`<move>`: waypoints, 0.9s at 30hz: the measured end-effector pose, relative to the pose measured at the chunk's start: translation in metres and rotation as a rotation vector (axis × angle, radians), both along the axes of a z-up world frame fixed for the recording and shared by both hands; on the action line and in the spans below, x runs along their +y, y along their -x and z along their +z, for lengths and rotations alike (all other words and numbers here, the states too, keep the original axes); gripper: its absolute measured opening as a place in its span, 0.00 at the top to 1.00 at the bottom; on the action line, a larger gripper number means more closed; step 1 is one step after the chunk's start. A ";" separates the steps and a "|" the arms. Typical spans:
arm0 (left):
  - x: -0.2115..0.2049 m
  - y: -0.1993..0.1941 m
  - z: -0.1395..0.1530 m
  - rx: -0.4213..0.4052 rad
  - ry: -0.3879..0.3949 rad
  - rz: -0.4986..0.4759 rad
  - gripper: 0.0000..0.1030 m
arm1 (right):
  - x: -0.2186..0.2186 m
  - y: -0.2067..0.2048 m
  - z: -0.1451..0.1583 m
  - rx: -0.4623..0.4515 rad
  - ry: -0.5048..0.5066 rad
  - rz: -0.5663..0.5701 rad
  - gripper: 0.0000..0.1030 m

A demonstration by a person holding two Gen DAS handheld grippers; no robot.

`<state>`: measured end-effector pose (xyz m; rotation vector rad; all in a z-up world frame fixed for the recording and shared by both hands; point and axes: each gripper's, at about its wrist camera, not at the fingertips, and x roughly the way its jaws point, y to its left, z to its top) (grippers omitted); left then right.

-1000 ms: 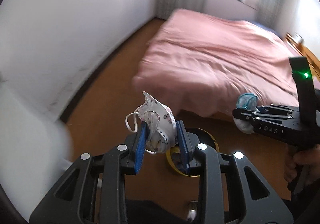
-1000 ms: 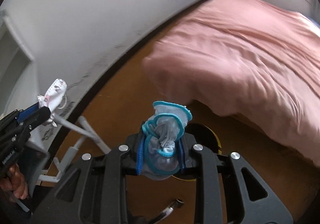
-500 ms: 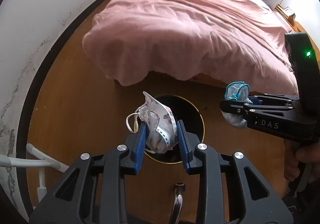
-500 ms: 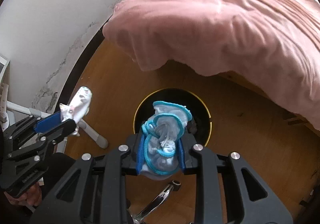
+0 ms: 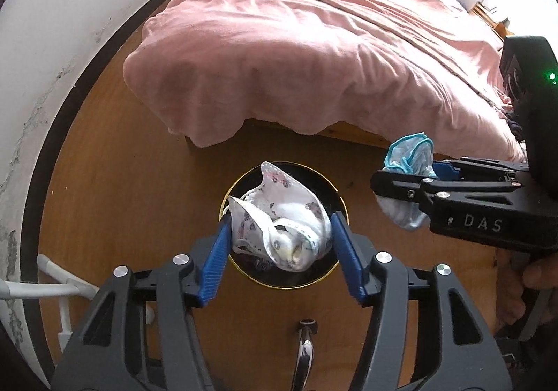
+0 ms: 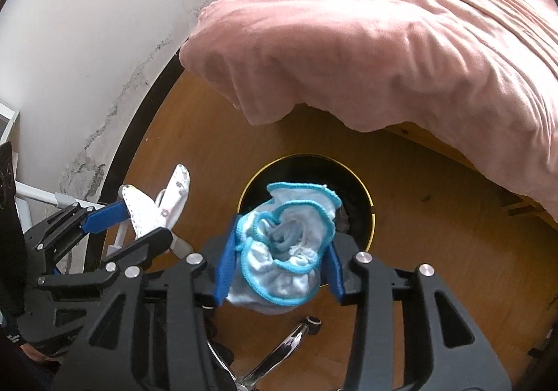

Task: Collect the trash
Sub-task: 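Carry the mask and sock over the black bin and open the left gripper, then open the right gripper to drop the sock and swing both back to the desk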

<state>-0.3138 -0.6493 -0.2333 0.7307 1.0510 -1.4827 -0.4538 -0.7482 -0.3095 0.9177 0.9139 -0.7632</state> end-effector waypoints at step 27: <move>0.008 0.011 0.028 -0.022 0.054 -0.005 0.15 | -0.009 0.020 0.023 -0.046 0.060 -0.084 0.32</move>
